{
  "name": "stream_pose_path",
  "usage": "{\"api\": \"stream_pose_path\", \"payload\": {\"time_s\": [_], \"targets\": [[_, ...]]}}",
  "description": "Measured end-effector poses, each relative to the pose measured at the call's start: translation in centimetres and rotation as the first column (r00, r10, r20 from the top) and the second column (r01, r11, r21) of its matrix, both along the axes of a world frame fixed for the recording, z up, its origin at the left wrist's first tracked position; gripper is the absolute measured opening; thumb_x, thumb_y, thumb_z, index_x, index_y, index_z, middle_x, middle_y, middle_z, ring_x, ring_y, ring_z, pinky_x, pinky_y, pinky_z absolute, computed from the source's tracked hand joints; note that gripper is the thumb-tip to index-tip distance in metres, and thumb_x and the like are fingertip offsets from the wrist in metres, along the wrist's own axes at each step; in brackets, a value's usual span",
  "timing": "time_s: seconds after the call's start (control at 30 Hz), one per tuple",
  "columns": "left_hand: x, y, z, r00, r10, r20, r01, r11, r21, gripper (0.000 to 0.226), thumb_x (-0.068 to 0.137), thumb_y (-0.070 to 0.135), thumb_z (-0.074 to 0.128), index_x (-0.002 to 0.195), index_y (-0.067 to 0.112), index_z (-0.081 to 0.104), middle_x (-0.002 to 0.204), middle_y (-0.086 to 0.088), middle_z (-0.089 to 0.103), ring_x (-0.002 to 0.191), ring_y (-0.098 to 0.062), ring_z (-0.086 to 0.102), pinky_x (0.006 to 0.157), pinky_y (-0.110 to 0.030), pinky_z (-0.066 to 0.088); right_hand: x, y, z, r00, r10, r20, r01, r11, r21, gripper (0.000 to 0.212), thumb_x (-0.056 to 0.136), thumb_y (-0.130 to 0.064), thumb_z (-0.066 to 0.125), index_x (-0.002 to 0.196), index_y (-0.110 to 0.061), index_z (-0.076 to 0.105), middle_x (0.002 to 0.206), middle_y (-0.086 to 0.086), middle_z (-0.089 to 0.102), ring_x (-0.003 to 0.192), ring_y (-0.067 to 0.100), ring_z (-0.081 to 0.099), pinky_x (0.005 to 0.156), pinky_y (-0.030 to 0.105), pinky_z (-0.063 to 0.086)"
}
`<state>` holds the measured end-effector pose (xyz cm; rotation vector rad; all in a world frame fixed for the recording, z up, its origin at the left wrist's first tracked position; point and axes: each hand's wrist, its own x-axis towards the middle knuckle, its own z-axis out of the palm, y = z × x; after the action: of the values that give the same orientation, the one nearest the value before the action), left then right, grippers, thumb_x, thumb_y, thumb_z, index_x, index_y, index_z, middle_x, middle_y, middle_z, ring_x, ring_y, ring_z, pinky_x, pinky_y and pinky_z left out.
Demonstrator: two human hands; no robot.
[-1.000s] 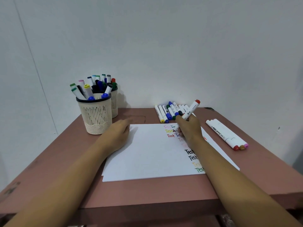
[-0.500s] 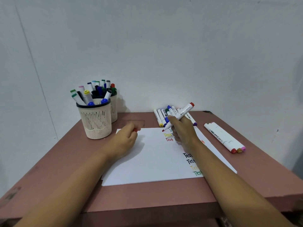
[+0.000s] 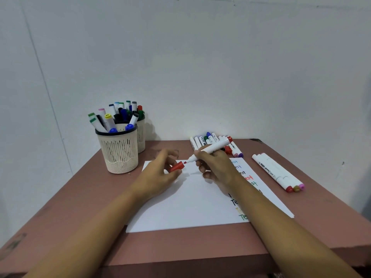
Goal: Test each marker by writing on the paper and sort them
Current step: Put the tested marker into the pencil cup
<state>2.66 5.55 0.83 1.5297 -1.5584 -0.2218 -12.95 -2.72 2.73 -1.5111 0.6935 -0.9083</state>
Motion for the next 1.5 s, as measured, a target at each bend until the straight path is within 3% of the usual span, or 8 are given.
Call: {"api": "stream_pose_path", "payload": {"time_s": [0.23,0.57,0.7,1.0,1.17,1.27,1.33,1.5], "targets": [[-0.4,-0.2,0.1,0.999,-0.04,0.007,0.041,0.996,-0.084,0.022,0.086,0.012,0.065,0.108,0.013,0.062,0.096,0.001,0.066,0.084,-0.002,0.057,0.069,-0.009,0.04,0.1,0.2,-0.5,0.989,0.144,0.026,-0.144,0.99,0.001,0.018,0.091,-0.022,0.064,0.075,-0.016,0.065,0.063,0.0,0.055,0.055,0.008,0.046,0.053,0.021,0.035],[-0.6,-0.3,0.7,0.979,-0.115,-0.167,0.108,0.993,-0.048,0.05,0.087,0.043,0.058,0.095,-0.005,0.065,0.053,0.01,0.047,0.052,-0.007,0.036,0.052,-0.025,0.03,0.6,0.2,-0.5,0.95,0.192,0.248,-0.237,0.957,0.168,0.016,0.093,-0.012,0.059,0.078,-0.009,0.059,0.06,0.0,0.047,0.049,0.004,0.041,0.046,0.013,0.037],[-1.0,-0.2,1.0,0.87,-0.198,-0.453,0.243,0.969,0.044,0.025,0.096,0.016,0.048,0.081,-0.001,0.058,0.048,0.011,0.037,0.046,-0.007,0.027,0.047,-0.018,0.022,0.5,0.0,-0.6,0.94,0.236,0.246,-0.28,0.947,0.16,0.012,0.094,-0.012,0.057,0.083,-0.008,0.058,0.061,0.001,0.048,0.05,0.004,0.043,0.048,0.013,0.04],[-0.8,0.5,1.7,0.555,-0.21,-0.805,0.445,0.893,0.074,0.025,0.087,0.025,0.05,0.076,0.003,0.054,0.049,0.005,0.032,0.043,-0.005,0.027,0.043,-0.016,0.021,0.6,0.0,-0.2,0.913,0.35,0.211,-0.371,0.926,0.068,0.007,0.088,-0.014,0.059,0.084,-0.009,0.06,0.064,0.003,0.051,0.055,0.006,0.044,0.054,0.014,0.041],[-1.1,0.4,1.4,0.792,-0.204,-0.576,0.311,0.946,0.092,0.025,0.097,0.02,0.045,0.083,0.002,0.056,0.051,0.009,0.034,0.049,-0.008,0.026,0.047,-0.017,0.022,0.5,0.1,0.0,0.954,0.261,0.147,-0.27,0.962,0.048,0.009,0.09,-0.019,0.06,0.086,-0.012,0.064,0.063,0.0,0.048,0.058,0.01,0.043,0.052,0.016,0.038],[-1.1,0.5,1.3,0.985,-0.096,-0.14,0.103,0.994,0.039,0.022,0.096,0.023,0.05,0.097,0.004,0.061,0.059,0.01,0.043,0.053,-0.007,0.034,0.054,-0.025,0.03,0.4,0.1,0.8,0.984,0.078,0.157,-0.109,0.975,0.194,0.039,0.093,-0.045,0.053,0.068,-0.016,0.061,0.054,0.0,0.045,0.049,0.011,0.038,0.047,0.02,0.029],[-1.4,0.6,1.1,0.995,-0.001,0.1,0.001,1.0,0.001,0.019,0.096,0.027,0.05,0.097,0.011,0.061,0.064,0.006,0.047,0.057,-0.008,0.04,0.059,-0.027,0.032,0.3,-0.1,1.1,0.988,-0.076,0.134,0.034,0.956,0.291,0.055,0.09,-0.058,0.05,0.052,-0.019,0.048,0.046,-0.003,0.033,0.041,0.01,0.026,0.043,0.02,0.017],[-2.6,0.4,1.3,0.966,0.245,0.084,-0.239,0.968,-0.073,0.045,0.099,0.038,0.031,0.06,0.021,0.045,0.053,0.004,0.045,0.054,-0.013,0.043,0.056,-0.032,0.026,1.1,0.7,0.8,0.982,-0.144,0.124,0.09,0.928,0.361,0.05,0.092,-0.039,0.047,0.05,-0.022,0.025,0.042,-0.006,0.017,0.036,0.01,0.011,0.042,0.02,0.007]]}}
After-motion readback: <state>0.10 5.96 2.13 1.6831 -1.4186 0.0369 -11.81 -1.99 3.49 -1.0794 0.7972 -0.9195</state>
